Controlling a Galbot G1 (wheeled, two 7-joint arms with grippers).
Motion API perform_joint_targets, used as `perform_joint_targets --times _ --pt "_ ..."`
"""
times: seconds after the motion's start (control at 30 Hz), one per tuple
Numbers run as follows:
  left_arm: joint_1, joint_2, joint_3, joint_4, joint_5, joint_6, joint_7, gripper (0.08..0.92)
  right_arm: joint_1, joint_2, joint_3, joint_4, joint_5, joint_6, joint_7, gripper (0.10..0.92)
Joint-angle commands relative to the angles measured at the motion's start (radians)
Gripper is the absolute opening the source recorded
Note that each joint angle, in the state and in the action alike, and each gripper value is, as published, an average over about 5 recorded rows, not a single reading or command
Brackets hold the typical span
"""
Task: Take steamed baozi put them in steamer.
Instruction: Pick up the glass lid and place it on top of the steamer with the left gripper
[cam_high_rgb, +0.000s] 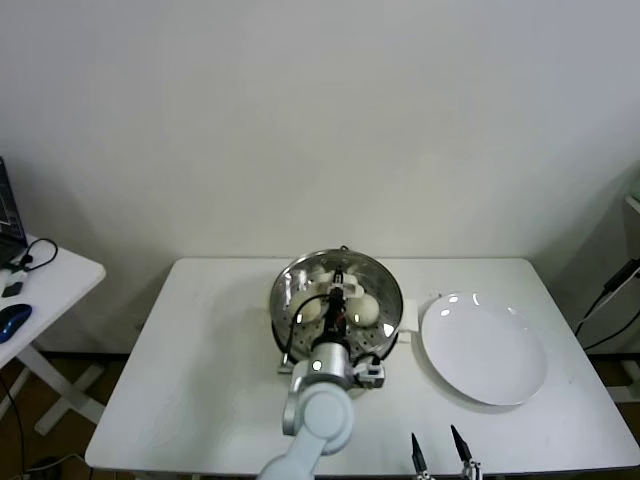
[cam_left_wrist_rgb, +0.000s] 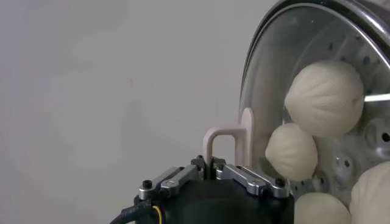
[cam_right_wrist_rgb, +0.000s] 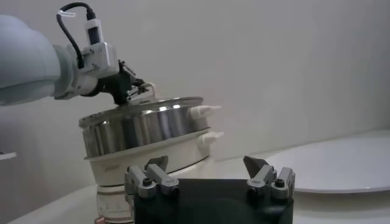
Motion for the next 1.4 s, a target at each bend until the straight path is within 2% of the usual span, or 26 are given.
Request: perform_joint_targets --times 0.03,0.67,1.17,1.27,1.4 --pt "-0.008 -0.049 -0.002 0.018 -0.007 0.002 -0.015 0.146 -0.002 0.001 -0.002 -0.004 -0.002 0.005 -0.009 0.823" --pt "-0.005 -0.049 -0.007 0.008 -0.021 0.002 0.011 0.146 -0.004 0.005 -0.005 -0.01 -0.01 0.011 -0.023 0.823" --pt "-0.018 -0.049 -0.01 0.008 -0.04 0.003 -0.016 0.152 -0.003 0.008 -0.007 -0.01 -0.018 0.018 -0.024 0.823" --pt "-0.016 -0.049 -0.009 0.001 -0.041 0.002 -0.015 0.203 -0.004 0.008 -0.007 -0.01 -0.019 0.018 -0.024 0.823" --pt "-0.009 -0.049 -0.008 -0.01 -0.04 0.0 -0.014 0.315 -0.004 0.007 -0.007 -0.01 -0.021 0.018 -0.024 0.823"
